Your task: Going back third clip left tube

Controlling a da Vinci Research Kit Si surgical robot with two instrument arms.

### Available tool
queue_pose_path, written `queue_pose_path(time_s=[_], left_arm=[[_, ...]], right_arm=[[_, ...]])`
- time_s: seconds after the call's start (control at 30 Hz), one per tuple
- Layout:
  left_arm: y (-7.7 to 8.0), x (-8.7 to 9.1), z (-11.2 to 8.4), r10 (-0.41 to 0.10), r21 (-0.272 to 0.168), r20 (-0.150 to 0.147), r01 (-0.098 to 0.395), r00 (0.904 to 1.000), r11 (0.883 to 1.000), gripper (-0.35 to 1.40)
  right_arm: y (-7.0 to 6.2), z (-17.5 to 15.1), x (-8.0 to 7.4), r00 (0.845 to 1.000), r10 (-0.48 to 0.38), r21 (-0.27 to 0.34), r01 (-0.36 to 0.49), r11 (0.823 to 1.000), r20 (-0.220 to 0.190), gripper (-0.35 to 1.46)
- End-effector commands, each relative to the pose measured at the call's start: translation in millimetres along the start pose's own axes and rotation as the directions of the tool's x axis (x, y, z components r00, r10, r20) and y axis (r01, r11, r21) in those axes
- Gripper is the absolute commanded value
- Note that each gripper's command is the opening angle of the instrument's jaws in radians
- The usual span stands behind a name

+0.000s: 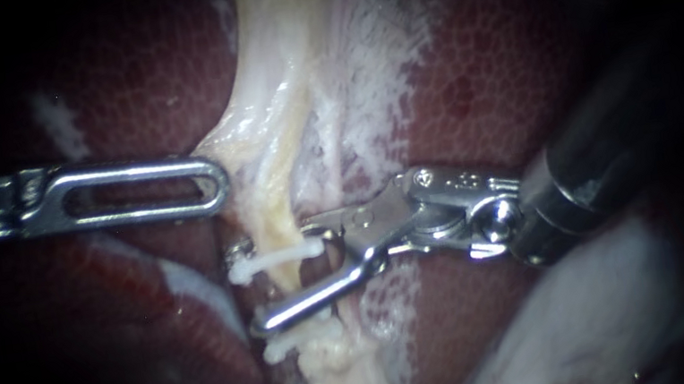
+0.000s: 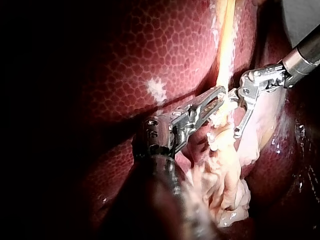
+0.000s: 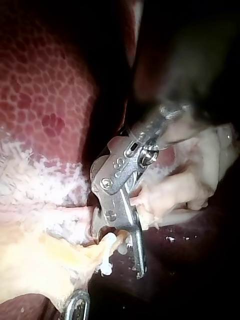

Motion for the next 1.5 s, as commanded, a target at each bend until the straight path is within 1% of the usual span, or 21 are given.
queue_pose_path(time_s=[0.03,0.17,0.4,0.53,0.6,0.8,0.83,1.07,1.5], left_arm=[[0.0,0.0,0.0,0.0,0.0,0.0,0.0,1.0,1.0,-0.35],[-0.2,0.0,0.0,0.0,-0.001,0.001,0.0,1.0,1.0,-0.35],[-0.3,0.0,0.1,0.0,-0.001,0.001,0.0,1.0,1.0,-0.35],[-0.3,0.0,0.1,0.0,-0.002,0.001,0.0,1.0,1.0,-0.35],[-0.3,0.0,0.1,0.0,-0.002,0.001,0.0,1.0,1.0,-0.35],[-0.3,0.0,0.1,-0.001,-0.002,0.001,0.001,1.0,1.0,-0.35],[-0.3,0.0,0.1,-0.001,-0.002,0.001,0.001,1.0,1.0,-0.35],[-0.4,0.0,0.1,-0.001,-0.002,0.001,0.001,1.0,1.0,-0.35],[-0.4,0.0,0.1,-0.001,-0.002,0.001,0.001,1.0,1.0,-0.35]], right_arm=[[0.0,0.0,-0.1,1.0,-0.004,0.0,0.004,1.0,0.0,0.6],[-0.1,0.2,-0.9,1.0,-0.008,-0.001,0.008,1.0,0.003,0.6],[0.3,2.4,-2.5,1.0,-0.026,-0.009,0.026,1.0,0.009,0.6],[0.6,3.0,-2.5,0.996,-0.085,-0.01,0.086,0.996,0.015,0.6],[0.7,3.1,-2.5,0.992,-0.126,-0.01,0.126,0.992,0.019,0.6],[1.0,3.2,-2.7,0.971,-0.237,-0.008,0.237,0.971,0.031,0.6],[1.0,3.2,-2.8,0.97,-0.243,-0.008,0.243,0.97,0.031,0.6],[1.3,3.5,-3.9,0.968,-0.249,-0.008,0.249,0.968,0.035,0.6],[1.8,3.3,-4.0,0.97,-0.242,-0.011,0.243,0.97,0.035,0.6]])
